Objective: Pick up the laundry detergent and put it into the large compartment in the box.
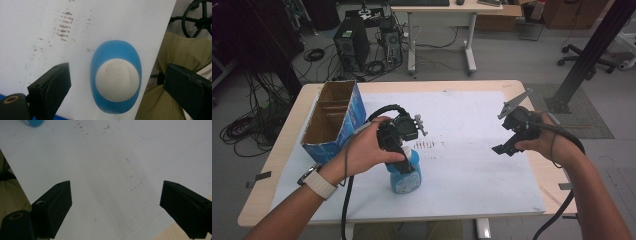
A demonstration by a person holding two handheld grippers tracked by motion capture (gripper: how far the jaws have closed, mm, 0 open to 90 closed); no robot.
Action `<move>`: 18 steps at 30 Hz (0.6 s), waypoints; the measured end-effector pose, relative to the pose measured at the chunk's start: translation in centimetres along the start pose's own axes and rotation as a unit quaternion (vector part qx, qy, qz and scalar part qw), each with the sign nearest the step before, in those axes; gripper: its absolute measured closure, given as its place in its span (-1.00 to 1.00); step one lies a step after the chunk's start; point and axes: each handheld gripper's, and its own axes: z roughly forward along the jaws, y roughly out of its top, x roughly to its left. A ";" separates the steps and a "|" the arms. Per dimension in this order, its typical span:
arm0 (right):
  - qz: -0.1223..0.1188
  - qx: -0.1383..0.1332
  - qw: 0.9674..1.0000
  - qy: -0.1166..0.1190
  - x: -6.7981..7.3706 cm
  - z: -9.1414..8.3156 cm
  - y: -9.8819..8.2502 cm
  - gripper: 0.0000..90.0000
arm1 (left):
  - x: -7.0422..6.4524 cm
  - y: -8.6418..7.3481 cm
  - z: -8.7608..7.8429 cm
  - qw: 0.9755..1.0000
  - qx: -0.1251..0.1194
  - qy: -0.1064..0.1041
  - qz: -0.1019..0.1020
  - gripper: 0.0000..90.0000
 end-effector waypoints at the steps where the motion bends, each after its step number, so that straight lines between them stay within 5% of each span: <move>1: 0.000 0.000 1.000 0.000 0.0 0.0 0.0 -0.76 | 0.0 0.0 0.0 1.000 0.000 0.000 0.000 -0.83; 18: 0.000 0.000 1.000 0.000 0.0 0.0 -0.1 -0.76 | 0.0 -0.1 1.1 1.000 0.004 0.003 -0.003 -0.83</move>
